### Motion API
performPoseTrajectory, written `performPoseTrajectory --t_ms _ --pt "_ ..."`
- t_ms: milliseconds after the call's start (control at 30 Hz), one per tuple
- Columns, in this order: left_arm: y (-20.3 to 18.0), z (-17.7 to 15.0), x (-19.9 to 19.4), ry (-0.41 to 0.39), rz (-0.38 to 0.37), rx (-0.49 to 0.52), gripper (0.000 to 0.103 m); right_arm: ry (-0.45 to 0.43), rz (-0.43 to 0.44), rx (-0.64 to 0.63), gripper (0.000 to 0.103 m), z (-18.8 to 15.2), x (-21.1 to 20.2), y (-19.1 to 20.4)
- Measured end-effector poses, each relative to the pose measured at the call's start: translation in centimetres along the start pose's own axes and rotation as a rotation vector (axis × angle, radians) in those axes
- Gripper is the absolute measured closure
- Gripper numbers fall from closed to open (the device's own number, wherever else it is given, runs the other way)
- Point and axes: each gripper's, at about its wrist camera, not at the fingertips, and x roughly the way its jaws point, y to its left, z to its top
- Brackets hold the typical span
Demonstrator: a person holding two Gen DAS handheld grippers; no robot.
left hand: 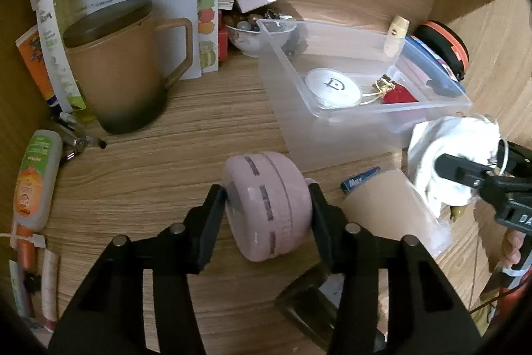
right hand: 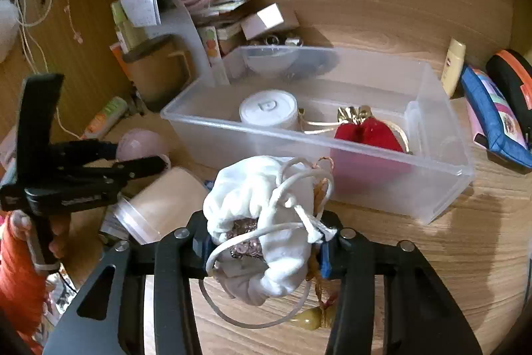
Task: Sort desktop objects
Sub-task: 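Grasp the pink cylindrical cleanser with the left gripper while the right gripper grasps the white drawstring pouch, then lift the pink cleanser and white pouch and carry both toward the clear box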
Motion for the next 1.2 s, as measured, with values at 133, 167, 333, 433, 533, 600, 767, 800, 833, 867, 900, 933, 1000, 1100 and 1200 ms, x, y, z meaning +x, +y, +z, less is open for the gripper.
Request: performPoseTrajectory --t_ms 133,167,333,433,533,600,767,800,833,867,900,933,1000,1100,1200 --pt "0.5 0.1 0.1 0.004 -0.009 -0.029 0.055 -0.028 0.004 0.023 0.062 0.3 -1.1 -0.3" --pt "0.7 0.1 0.0 0.004 -0.022 -0.037 0.055 -0.035 0.007 0.025 0.062 0.4 -1.4 -0.4" --pt "1.4 0.5 -1.0 -0.025 -0.031 -0.069 0.063 -0.071 0.006 0.029 0.063 0.9 -3.1 -0.5" --pt "1.3 0.8 -1.9 -0.048 -0.030 -0.066 0.065 -0.085 0.015 0.042 0.063 1.1 -3.7 -0.9" --pt "0.9 1.0 -2.5 -0.056 -0.005 -0.037 0.066 -0.104 0.024 0.057 0.063 1.3 -4.5 -1.3" --pt "0.7 0.9 -2.5 -0.056 0.008 -0.023 0.066 -0.116 0.031 0.062 0.063 1.6 -4.9 -1.5" --pt "0.5 0.9 -2.1 -0.050 0.026 -0.015 0.066 -0.155 0.018 0.050 0.063 2.5 -6.2 -1.5" --pt "0.4 0.9 -1.9 -0.045 0.029 -0.014 0.065 -0.164 0.014 0.047 0.063 2.8 -6.6 -1.5" --pt "0.3 0.8 -1.5 -0.038 0.038 -0.011 0.065 -0.171 0.012 0.044 0.063 2.9 -6.8 -1.5" --pt "0.3 0.8 -1.1 -0.028 0.044 -0.011 0.064 -0.175 0.012 0.043 0.063 3.0 -7.0 -1.6" --pt "0.2 0.7 -0.6 -0.017 0.050 -0.011 0.064 -0.180 0.010 0.041 0.063 3.1 -7.2 -1.6" --pt "0.2 0.7 -0.3 -0.011 0.046 -0.014 0.061 -0.184 0.006 0.040 0.063 3.2 -7.3 -1.7" --pt "0.3 0.7 0.3 -0.003 0.046 -0.019 0.057 -0.187 0.001 0.042 0.063 3.2 -7.5 -1.9" --pt "-0.2 0.8 0.8 0.002 0.062 -0.003 0.054 -0.182 -0.003 0.054 0.063 3.0 -7.5 -2.4" --pt "-0.8 0.8 1.0 -0.012 0.097 0.028 0.053 -0.169 -0.002 0.085 0.063 2.5 -7.2 -3.4"
